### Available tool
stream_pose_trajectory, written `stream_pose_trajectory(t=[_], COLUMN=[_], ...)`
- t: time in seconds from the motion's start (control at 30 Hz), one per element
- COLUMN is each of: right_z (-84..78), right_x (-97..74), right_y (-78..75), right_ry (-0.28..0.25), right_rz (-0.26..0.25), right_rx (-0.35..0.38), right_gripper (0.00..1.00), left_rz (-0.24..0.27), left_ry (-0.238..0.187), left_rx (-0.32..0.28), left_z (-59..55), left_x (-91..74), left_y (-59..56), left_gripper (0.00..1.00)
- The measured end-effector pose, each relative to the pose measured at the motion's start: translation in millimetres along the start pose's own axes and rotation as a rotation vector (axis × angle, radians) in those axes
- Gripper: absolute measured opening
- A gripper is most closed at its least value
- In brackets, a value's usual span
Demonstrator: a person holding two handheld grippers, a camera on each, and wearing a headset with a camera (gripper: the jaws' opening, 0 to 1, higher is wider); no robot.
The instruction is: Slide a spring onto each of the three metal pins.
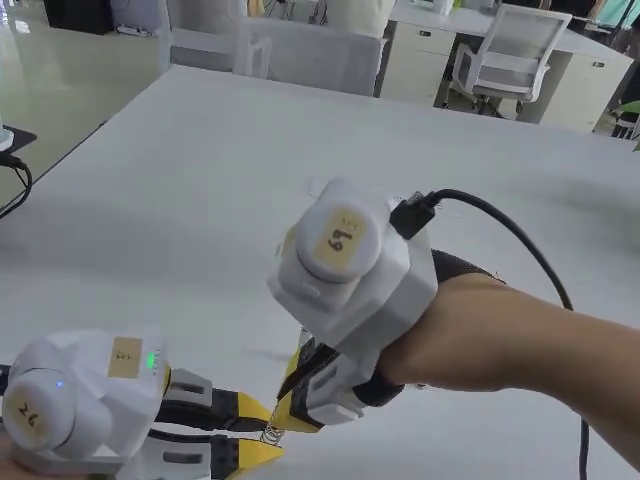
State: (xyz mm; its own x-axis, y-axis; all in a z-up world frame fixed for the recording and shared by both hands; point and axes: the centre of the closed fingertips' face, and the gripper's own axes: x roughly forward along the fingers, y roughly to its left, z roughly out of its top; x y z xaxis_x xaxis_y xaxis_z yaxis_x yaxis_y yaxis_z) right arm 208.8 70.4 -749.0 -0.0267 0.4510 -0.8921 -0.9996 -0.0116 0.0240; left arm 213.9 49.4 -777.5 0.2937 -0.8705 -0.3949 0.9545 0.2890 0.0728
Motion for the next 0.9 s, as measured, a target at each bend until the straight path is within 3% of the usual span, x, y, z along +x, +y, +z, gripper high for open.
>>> stream_pose_trajectory(t=[0.57, 0.9], right_z=[3.1, -0.7], right_x=[-0.9, -3.4], right_y=[-3.4, -13.1], right_ry=[0.005, 0.021], right_rz=[-0.01, -0.036], right_rx=[-0.01, -0.015], right_gripper=[0.07, 0.07], left_rz=[0.013, 0.031], left_ry=[-0.005, -0.006], left_rx=[0.0, -0.037], left_z=[0.5, -2.6], left_x=[0.5, -2.3], left_y=[3.2, 7.1], left_gripper=[0.04, 0.2])
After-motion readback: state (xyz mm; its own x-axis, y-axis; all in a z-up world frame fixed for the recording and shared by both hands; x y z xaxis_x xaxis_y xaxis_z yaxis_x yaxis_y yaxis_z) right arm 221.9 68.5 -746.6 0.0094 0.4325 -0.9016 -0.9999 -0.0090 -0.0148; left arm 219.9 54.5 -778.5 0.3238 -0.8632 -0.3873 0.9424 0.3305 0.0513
